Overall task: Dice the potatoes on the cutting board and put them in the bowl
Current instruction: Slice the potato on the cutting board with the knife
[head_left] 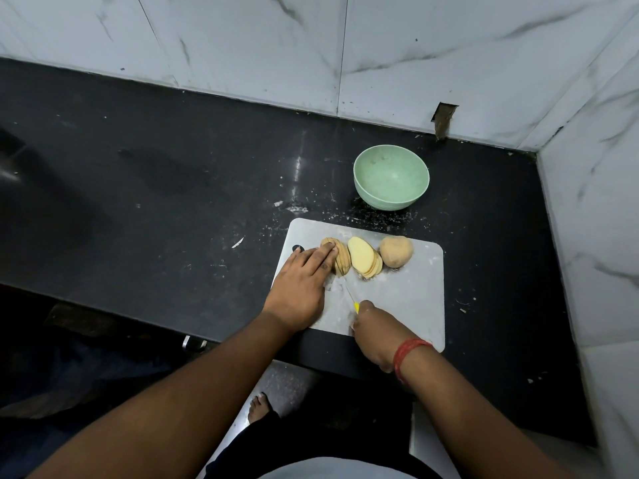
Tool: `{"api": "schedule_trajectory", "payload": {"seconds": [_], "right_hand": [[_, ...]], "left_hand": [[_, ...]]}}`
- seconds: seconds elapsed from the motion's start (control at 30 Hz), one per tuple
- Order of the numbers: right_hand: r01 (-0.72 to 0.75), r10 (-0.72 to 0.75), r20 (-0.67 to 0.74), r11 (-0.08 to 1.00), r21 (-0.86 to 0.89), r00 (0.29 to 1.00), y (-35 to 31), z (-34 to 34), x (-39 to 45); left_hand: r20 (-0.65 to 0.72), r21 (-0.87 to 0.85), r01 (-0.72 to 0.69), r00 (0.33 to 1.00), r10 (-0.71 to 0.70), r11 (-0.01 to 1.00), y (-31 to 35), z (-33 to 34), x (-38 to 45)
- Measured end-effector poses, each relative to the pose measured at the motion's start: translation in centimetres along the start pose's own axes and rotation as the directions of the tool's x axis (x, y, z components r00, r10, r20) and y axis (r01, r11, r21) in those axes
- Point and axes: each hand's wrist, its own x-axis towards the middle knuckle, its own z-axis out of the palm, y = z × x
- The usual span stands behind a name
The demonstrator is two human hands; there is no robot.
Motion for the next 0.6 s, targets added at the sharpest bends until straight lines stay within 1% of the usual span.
{"api": "schedule_trajectory", "payload": {"seconds": [0.03,0.07,0.27,0.37,0.43,0.5,0.6], "right_hand": [[-0.007,0.007,-0.018,1.000,0.018,1.000,0.1,-0.1,-0.3],[-0.019,0.019,0.007,1.000,0.024,1.000,0.3,-0.1,-0.3],[0.000,0.000,0.031,1.000,-0.013,1.000,1.1,-0.5,-1.4],[0.011,-0.010,0.014,0.999,-0.031,1.000,0.9,-0.8,-1.9],[0.018,-0.019,-0.028,0.999,-0.035,0.999,0.5,-1.0,-2.2],[0.025,-0.026,-0.051,1.000,-0.010,0.998,0.2,-1.0,-2.1],[0.026,-0.023,-0.051,0.998,0.058,0.998,-0.2,-1.0,-1.7]], "left_hand": [[-0.001,-0.001,-0.001,1.000,0.001,1.000,0.0,0.0,0.0],[-0.004,-0.001,-0.002,1.000,0.002,1.000,0.1,-0.1,0.0],[-0.025,-0.018,0.004,1.000,-0.004,1.000,0.1,-0.1,-0.2],[-0.024,-0.034,0.005,1.000,-0.006,0.999,0.1,-0.1,-0.2],[-0.019,-0.035,0.005,1.000,-0.006,0.999,0.1,-0.1,-0.2],[-0.021,-0.036,0.003,1.000,-0.004,0.999,0.1,-0.2,-0.2],[-0.022,-0.035,0.002,1.000,-0.003,0.999,0.1,-0.2,-0.2]]}}
